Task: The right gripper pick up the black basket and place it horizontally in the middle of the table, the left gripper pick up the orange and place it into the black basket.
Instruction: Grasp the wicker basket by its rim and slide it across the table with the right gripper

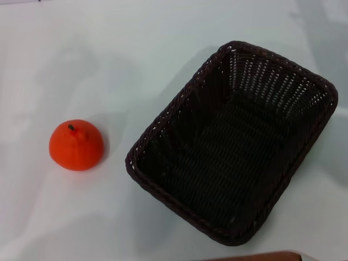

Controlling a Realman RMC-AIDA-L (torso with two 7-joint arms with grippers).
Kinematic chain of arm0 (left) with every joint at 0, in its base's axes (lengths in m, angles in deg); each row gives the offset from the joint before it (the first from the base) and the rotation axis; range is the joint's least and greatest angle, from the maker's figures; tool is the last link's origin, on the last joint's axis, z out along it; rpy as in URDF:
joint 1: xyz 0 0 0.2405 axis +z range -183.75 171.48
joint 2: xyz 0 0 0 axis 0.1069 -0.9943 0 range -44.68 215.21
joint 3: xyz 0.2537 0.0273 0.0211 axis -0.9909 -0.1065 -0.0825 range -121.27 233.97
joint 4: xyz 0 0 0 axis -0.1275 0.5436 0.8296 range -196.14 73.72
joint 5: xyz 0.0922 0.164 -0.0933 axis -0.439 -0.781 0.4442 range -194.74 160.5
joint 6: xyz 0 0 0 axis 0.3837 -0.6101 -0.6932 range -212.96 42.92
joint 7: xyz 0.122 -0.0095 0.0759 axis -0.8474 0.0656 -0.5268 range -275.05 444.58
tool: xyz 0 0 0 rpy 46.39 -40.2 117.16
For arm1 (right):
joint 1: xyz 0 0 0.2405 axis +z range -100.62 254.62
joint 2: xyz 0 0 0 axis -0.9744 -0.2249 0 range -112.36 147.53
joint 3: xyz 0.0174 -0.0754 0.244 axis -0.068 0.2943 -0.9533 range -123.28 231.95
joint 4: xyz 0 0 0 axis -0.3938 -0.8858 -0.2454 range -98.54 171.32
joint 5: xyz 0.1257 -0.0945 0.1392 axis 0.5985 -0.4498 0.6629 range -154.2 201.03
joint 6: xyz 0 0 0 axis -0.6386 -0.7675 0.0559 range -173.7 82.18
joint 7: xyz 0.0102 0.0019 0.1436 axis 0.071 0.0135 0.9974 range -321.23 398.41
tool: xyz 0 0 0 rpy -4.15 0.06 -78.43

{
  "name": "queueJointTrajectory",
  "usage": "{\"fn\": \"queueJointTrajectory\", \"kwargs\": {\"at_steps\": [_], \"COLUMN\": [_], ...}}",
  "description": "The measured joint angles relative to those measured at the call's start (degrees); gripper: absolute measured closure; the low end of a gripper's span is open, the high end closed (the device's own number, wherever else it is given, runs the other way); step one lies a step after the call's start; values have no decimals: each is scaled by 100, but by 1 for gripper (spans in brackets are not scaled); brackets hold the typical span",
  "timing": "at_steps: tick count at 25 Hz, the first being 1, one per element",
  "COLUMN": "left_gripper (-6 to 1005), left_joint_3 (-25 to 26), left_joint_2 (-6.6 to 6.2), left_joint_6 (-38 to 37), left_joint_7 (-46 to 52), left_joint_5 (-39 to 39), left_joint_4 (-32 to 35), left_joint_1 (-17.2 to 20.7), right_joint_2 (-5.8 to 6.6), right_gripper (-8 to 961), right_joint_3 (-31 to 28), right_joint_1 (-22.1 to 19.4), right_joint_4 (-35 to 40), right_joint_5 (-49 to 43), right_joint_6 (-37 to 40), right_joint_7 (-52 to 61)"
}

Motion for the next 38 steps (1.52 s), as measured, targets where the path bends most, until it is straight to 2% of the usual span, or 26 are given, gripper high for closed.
{"fn": "queueJointTrajectory", "kwargs": {"at_steps": [9,11,14,16,19,21,23,27,32,35,38], "left_gripper": [925,923,879,849,615,575,535,455,341,259,262], "left_joint_3": [-1,-6,-9,-9,-9,-9,-9,-4,-6,-10,-10], "left_joint_2": [1,1,1,1,1,1,1,-6,-9,-7,-7], "left_joint_6": [29,55,71,80,82,63,41,-17,-160,-239,-288], "left_joint_7": [0,10,54,65,66,62,54,36,29,27,21], "left_joint_5": [6,-8,0,-9,-21,-21,-21,-9,13,18,17], "left_joint_4": [70,70,70,70,71,71,71,63,49,51,57], "left_joint_1": [-1,-14,-46,-70,-96,-106,-115,-152,-213,-239,-255], "right_joint_2": [9,32,101,173,366,497,628,786,893,886,847], "right_gripper": [41,42,43,44,45,45,46,48,49,50,51], "right_joint_3": [74,278,1020,1526,2224,2466,2584,2644,2655,2671,2752], "right_joint_1": [-5,-11,-32,-60,-103,-98,-49,123,500,756,934], "right_joint_4": [6,68,531,997,1877,2404,2971,4064,4891,5134,5158], "right_joint_5": [-14,-33,-387,-930,-2310,-3322,-4412,-6110,-7688,-8495,-9064], "right_joint_6": [2,41,336,572,763,677,318,-711,-1872,-2246,-2314], "right_joint_7": [75,291,1202,2062,3777,4897,5976,7484,8386,8558,8593]}}
